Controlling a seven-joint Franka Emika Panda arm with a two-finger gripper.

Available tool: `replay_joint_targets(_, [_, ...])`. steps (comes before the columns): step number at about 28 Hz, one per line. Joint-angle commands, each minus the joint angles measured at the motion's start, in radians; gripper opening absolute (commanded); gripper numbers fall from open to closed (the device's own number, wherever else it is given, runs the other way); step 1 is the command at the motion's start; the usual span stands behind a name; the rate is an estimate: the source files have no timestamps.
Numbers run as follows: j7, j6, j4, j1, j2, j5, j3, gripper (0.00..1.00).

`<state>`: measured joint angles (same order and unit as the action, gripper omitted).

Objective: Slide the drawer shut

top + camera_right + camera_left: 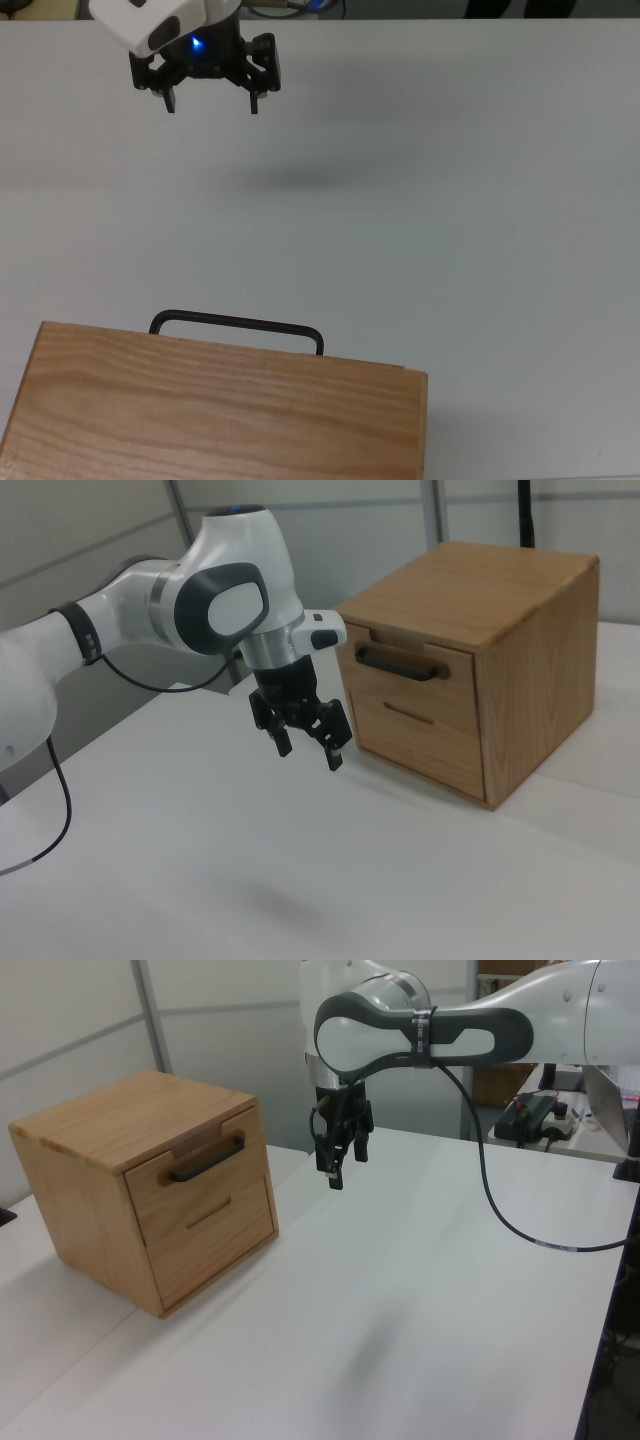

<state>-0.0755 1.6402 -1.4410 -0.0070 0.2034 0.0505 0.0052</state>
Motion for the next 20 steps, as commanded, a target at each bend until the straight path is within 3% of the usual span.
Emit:
replay_joint_targets(1, [-0.012, -0.025, -0.006, 0.004, -0.002, -0.003, 0.001, 1.0])
replay_joint_targets(20, [-0.012, -0.026, -0.009, 0.01, -0.001, -0.003, 0.001, 1.0])
